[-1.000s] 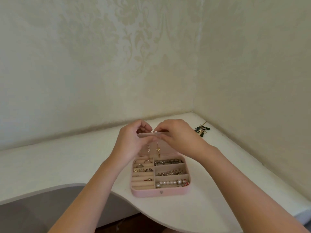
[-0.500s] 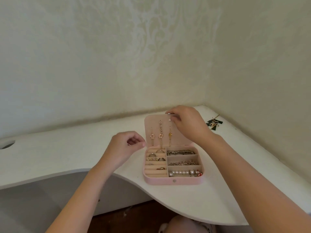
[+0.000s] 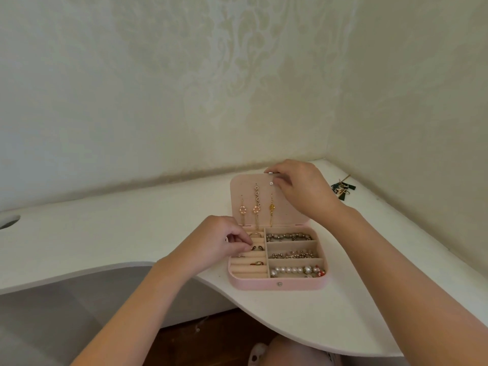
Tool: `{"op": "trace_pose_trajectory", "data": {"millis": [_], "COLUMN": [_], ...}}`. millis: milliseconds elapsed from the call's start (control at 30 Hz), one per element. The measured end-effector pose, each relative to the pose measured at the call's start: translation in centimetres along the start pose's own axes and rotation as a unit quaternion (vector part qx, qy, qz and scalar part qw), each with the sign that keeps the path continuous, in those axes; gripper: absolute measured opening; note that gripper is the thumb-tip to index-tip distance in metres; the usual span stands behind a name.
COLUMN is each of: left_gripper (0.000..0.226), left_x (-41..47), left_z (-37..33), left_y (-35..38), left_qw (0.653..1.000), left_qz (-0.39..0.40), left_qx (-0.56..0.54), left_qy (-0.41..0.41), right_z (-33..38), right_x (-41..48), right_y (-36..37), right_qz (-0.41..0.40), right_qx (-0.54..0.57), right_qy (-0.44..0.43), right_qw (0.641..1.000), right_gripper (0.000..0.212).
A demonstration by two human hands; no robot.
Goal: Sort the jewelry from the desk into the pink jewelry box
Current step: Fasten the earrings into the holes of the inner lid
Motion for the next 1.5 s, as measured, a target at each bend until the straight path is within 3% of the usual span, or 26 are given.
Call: {"op": "trace_pose_trajectory", "data": {"millis": [333, 633, 733, 900, 1033, 1133, 1400, 1500], "left_gripper": [0.003, 0.007, 0.010, 0.009, 0.024, 0.017, 0.011, 0.014], "left_x": [0.5, -0.6, -0.4, 0.4, 1.2, 1.6, 1.4, 0.8], "left_z": [-0.6, 0.3, 0.2, 0.0, -1.6, -2.6, -3.2, -3.0], "left_y": [0.0, -2.3, -2.4, -1.3, -0.6, -0.9, -2.6, -3.2], "left_qw": [0.994, 0.995, 0.966, 0.872, 0.834, 0.817, 0.855, 0.886], "left_qz": [0.029, -0.041, -0.060, -0.059, -0.023, -0.023, -0.087, -0.129], "left_qx": [0.099, -0.089, -0.250, -0.468, -0.536, -0.562, -0.508, -0.444], "left_qy": [0.018, -0.012, -0.042, -0.126, -0.127, -0.124, -0.058, -0.034], "right_z": [-0.1, 0.0, 0.1, 0.2, 0.4, 0.4, 0.3, 0.3], "right_x": [-0.1, -0.1, -0.3, -0.6, -1.0, -1.1, -1.1, -1.2], "right_y": [0.0, -0.1, 0.0, -0.2, -0.4, -0.5, -0.6, -0.6], "right_qz": [-0.001, 0.001, 0.001, -0.005, -0.026, -0.026, -0.023, -0.021], "right_qx": [0.011, 0.004, 0.006, 0.020, 0.032, 0.035, 0.030, 0.035], "right_qy": [-0.004, -0.003, -0.001, 0.004, 0.003, -0.001, -0.008, -0.014], "right_qw": [1.000, 1.000, 1.000, 1.000, 0.999, 0.999, 0.999, 0.999], "right_gripper": [0.027, 0.028, 0.028, 0.027, 0.026, 0.026, 0.027, 0.027]}}
Point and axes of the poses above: each hand's wrist, its own x-axis towards the middle knuckle, its own y-axis out of the palm, z = x × y, the point moved 8 cm from there along x, towards the middle knuckle, and after that the axes turned 1 degree about x, right-handed, at the moved point
